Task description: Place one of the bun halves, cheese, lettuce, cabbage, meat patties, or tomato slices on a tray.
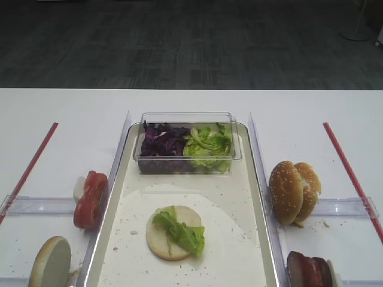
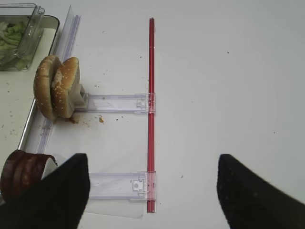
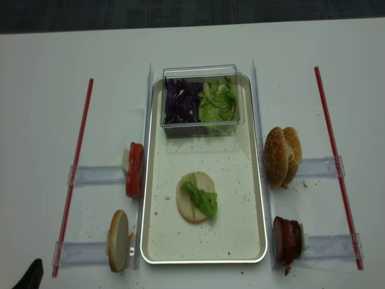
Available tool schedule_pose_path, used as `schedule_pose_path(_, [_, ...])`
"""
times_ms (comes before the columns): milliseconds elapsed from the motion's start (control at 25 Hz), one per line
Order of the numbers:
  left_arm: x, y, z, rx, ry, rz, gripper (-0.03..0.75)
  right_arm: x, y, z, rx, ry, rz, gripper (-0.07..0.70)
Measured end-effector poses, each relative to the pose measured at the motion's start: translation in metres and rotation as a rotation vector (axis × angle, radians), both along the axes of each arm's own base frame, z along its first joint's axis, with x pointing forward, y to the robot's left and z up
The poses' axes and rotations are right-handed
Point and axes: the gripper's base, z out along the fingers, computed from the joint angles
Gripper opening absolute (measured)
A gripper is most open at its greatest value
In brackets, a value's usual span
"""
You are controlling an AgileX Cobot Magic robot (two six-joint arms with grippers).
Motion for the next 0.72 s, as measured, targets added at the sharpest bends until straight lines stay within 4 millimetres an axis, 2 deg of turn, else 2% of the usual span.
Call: schedule_pose_path(720, [0.0,0.0,0.0,0.0,0.0,0.0,0.617,0.0,0.0,0.0,0.0,0.0,0.0,0.571])
